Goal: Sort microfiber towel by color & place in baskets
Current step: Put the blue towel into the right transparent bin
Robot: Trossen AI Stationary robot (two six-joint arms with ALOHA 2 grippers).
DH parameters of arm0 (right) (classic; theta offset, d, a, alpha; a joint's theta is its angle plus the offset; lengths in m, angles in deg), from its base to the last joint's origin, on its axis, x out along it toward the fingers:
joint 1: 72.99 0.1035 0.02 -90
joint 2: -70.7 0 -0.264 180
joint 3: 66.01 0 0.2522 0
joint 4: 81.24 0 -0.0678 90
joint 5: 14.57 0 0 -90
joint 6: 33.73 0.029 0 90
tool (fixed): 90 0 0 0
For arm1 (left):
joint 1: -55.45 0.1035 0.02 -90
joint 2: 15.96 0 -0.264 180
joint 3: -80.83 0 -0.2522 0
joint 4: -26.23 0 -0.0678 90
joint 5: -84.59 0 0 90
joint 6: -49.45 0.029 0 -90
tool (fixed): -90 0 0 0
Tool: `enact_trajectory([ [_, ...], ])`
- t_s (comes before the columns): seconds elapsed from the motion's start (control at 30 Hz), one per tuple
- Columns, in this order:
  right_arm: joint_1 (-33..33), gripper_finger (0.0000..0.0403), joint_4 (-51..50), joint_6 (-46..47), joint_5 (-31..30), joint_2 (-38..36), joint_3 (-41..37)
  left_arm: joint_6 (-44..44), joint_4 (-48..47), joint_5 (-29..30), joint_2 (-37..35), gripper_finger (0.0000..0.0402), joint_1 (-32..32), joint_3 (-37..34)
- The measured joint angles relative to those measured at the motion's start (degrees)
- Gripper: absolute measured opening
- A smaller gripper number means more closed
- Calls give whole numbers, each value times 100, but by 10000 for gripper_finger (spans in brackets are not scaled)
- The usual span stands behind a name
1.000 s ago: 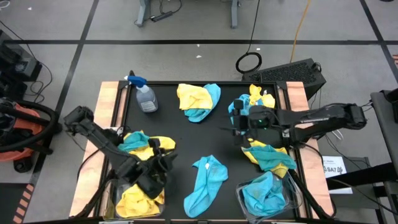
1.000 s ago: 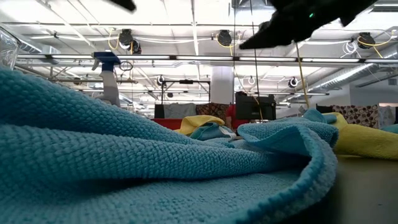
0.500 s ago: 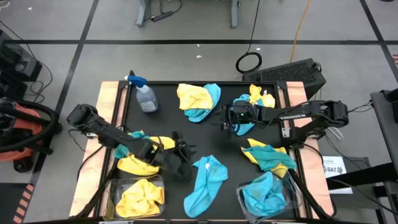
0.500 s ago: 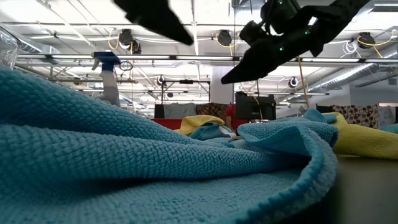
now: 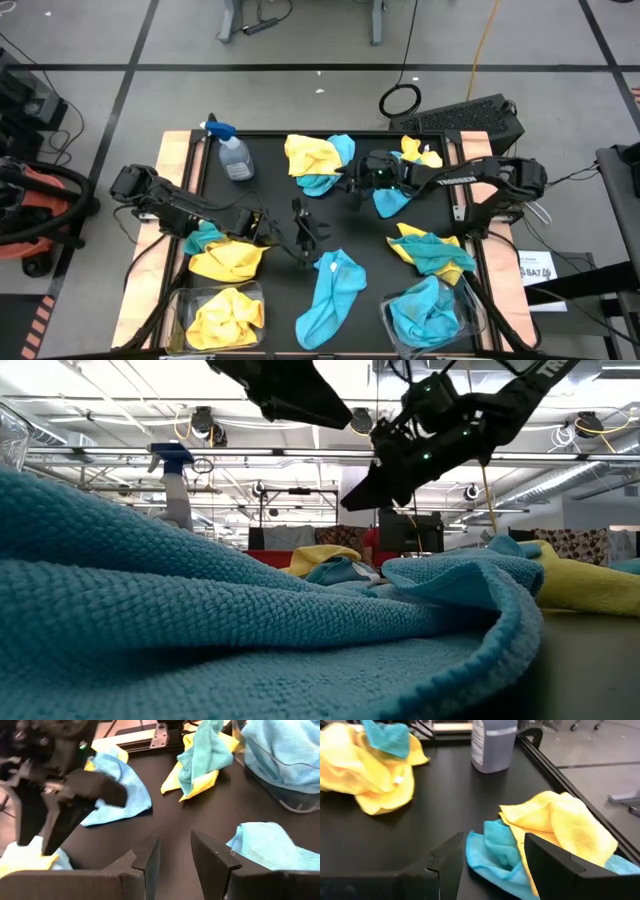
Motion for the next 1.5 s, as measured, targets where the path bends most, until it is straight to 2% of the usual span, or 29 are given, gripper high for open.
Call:
enact_trajectory([
  [0.27,-352,199,-212,3,-23,621,682,196,51,-119,422,118,-10,0],
  [0.53,-513,199,-2183,-301,94,1056,1667,418,261,-140,1022,118,-9,-2],
  [0.67,-424,198,-2875,-546,436,983,1719,468,197,-192,1036,118,-9,0],
  [0.8,-266,198,-3399,-939,260,942,1717,473,43,-227,1039,118,-9,0],
  [0.93,-231,198,-3704,-1050,381,942,1717,440,-173,-361,1036,118,-9,0],
  [1.0,-215,198,-3949,-1053,763,923,1717,412,-266,-387,1036,118,-9,0],
  [1.13,-80,198,-4353,-1109,2316,843,1712,413,-394,-389,1036,118,-55,0],
  [1.2,131,198,-4504,-1241,2792,826,1712,417,-400,-387,1036,118,-72,0],
  [1.33,831,198,-4708,-1680,3005,826,1708,484,-551,-237,1036,118,-72,0],
  [1.5,1661,199,-4340,-1906,2954,828,1708,712,-669,-14,1036,118,-64,0],
])
